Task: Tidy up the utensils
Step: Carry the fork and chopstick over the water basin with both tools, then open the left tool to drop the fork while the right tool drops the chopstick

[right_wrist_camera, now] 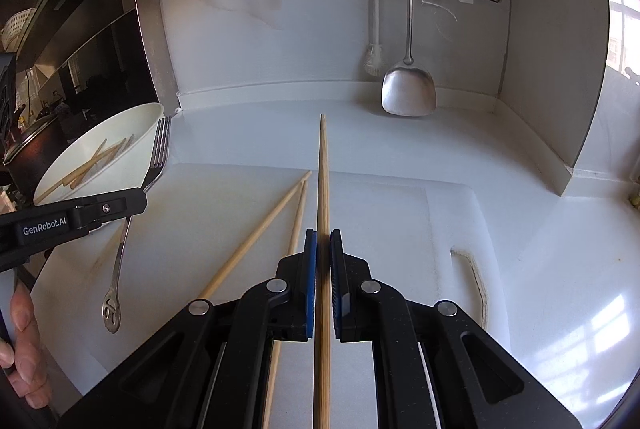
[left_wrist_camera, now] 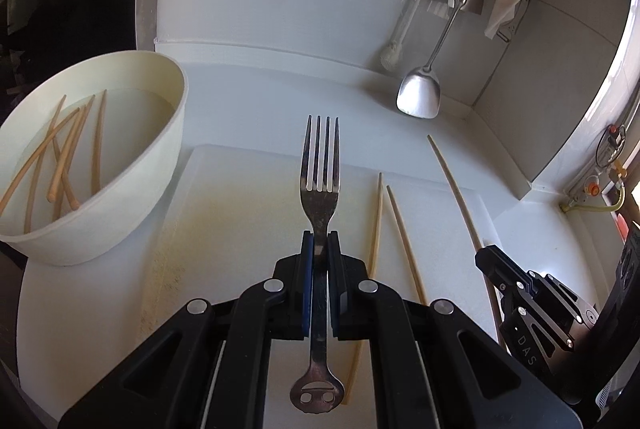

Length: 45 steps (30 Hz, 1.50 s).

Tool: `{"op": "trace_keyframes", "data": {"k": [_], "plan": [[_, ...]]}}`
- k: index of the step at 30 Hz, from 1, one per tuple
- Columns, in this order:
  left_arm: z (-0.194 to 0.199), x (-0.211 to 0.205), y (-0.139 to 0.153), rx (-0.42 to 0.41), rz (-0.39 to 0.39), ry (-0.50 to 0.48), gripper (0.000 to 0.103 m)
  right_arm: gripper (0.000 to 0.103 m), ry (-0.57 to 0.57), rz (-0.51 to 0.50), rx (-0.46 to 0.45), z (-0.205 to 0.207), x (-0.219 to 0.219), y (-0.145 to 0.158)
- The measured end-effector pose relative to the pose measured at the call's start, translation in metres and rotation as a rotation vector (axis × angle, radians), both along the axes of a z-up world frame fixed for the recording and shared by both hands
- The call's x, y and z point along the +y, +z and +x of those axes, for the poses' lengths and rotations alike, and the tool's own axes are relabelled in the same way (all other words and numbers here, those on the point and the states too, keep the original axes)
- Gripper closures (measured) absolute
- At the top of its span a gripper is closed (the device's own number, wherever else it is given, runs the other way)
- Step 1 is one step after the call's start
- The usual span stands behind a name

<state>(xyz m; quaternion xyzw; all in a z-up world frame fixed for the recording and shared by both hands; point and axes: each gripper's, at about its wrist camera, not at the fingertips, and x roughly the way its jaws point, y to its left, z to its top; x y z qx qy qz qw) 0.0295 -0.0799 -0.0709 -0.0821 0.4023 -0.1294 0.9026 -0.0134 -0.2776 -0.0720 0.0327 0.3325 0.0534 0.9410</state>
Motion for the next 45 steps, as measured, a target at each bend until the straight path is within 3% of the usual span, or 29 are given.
{"op": "trace_keyframes", "data": {"k": [12,19,24,33,37,45], "plan": [[-0.002,0.054,0.074,-0.057,-0.001,0.116,0.096,0.097,0.146,0.020,-0.064,0.020,0.053,0.074],[0.010,0.133,0.095,-0.037,0.015,0.217,0.096,0.096,0.249,0.075,-0.056,0.053,0.124,0.104],[0.035,0.194,0.101,-0.036,0.023,0.232,0.096,0.096,0.281,0.106,-0.017,0.083,0.183,0.109],[0.085,0.256,0.066,0.092,0.012,0.193,0.096,0.096,0.348,0.135,0.137,0.132,0.274,0.079],[0.100,0.269,0.043,0.161,-0.028,0.205,0.096,0.096,0.390,0.134,0.214,0.149,0.294,0.061],[0.120,0.277,0.008,0.261,-0.035,0.271,0.096,0.096,0.462,0.130,0.345,0.178,0.313,0.029]]}}
